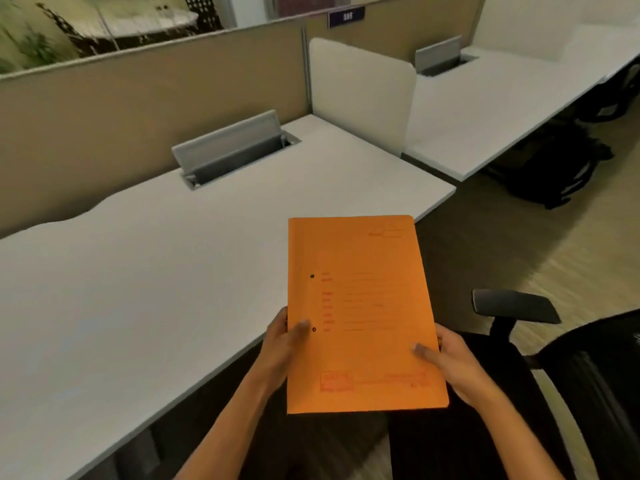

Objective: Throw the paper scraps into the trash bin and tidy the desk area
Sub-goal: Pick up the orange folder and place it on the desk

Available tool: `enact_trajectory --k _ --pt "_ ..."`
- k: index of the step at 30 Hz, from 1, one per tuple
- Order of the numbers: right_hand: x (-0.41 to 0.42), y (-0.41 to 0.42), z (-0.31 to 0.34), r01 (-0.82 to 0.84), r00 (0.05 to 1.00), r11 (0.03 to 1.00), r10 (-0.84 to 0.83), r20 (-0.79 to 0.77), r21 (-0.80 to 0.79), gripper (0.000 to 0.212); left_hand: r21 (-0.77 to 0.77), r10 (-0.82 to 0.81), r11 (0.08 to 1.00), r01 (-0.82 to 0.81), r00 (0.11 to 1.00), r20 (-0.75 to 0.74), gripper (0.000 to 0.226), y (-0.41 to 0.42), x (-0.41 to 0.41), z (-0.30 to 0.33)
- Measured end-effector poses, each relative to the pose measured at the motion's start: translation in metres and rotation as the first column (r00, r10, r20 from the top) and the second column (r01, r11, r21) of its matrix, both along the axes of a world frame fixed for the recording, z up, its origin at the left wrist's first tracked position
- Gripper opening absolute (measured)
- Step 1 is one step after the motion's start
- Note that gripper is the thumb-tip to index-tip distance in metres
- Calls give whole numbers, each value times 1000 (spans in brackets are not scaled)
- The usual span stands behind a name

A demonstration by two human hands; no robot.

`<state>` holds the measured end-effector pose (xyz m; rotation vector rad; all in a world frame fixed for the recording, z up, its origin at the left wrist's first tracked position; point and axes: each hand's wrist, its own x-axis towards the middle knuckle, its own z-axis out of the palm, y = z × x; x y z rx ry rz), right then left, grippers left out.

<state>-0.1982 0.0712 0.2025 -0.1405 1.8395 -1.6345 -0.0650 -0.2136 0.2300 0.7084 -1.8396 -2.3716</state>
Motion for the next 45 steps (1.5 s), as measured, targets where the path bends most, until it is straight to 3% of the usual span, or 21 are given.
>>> enact_trajectory --k 3,7,9,21,33,38,45 --pt "-2 -24 32 -48 999 998 47 -20 -29 39 -46 64 997 -64 998 -3 72 -16 8 33" --pt "0 -59 73 -135 989 989 131 -64 -60 47 -96 173 980 -173 985 -7 44 -42 23 65" --pt "3 -79 91 -174 982 982 167 -89 -73 49 -110 224 968 -223 975 -10 40 -55 31 78" --pt "-12 -232 117 -344 935 933 331 -127 -104 42 -113 486 867 -485 874 -23 41 -171 65 93" --pt "-51 -392 124 -355 906 934 335 -260 -36 40 -168 632 766 -621 775 17 39 -301 41 97" --pt "-68 -437 124 -338 885 941 327 -331 27 27 -133 691 720 -681 721 51 43 -332 29 96" --pt "-114 -520 105 -353 864 931 361 -350 89 33 -95 723 690 -718 677 135 37 -400 -7 80"
